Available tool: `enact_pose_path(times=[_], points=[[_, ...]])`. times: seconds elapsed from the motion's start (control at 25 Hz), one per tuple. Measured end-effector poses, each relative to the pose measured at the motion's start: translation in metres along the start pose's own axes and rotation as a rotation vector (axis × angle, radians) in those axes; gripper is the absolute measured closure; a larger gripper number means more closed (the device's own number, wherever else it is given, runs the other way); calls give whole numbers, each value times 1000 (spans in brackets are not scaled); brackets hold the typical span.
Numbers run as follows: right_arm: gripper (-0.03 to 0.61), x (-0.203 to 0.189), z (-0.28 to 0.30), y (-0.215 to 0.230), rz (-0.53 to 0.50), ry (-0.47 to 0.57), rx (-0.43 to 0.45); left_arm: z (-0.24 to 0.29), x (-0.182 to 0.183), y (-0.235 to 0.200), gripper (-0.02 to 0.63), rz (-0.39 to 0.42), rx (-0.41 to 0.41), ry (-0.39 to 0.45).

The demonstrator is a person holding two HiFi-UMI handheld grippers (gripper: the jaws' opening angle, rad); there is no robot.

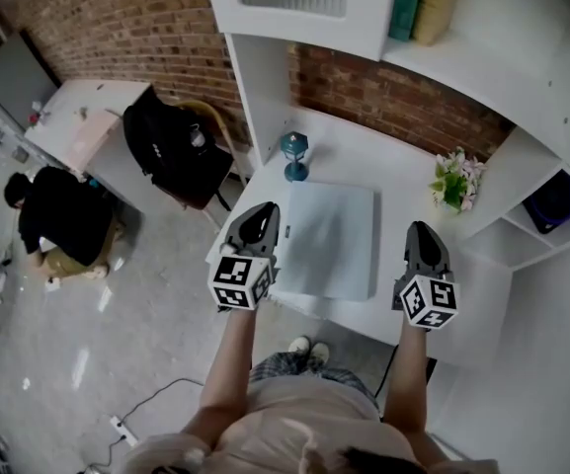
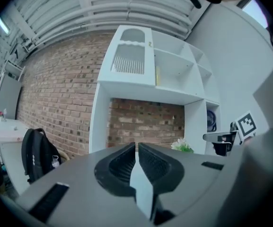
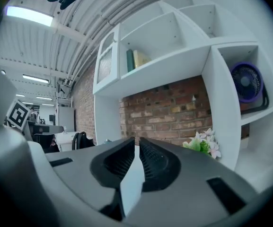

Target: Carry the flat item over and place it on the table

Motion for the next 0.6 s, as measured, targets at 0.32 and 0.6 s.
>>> enact_pose_path(times=[0.32, 0.6], points=[[561, 30, -38, 11, -36, 107, -70, -26, 34, 12, 584, 27, -24, 126], [561, 44, -55, 16, -68, 160, -103, -37, 43, 15, 586, 28, -47, 157]])
Point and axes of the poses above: the fingertips, and each gripper's own axes: z forward along the fingers, y to its right, x out of its top, the point moved 5 cm from there along -z, backward along the fingers, and after that the axes turned 6 degrees about -z, right-handed, at the moved point
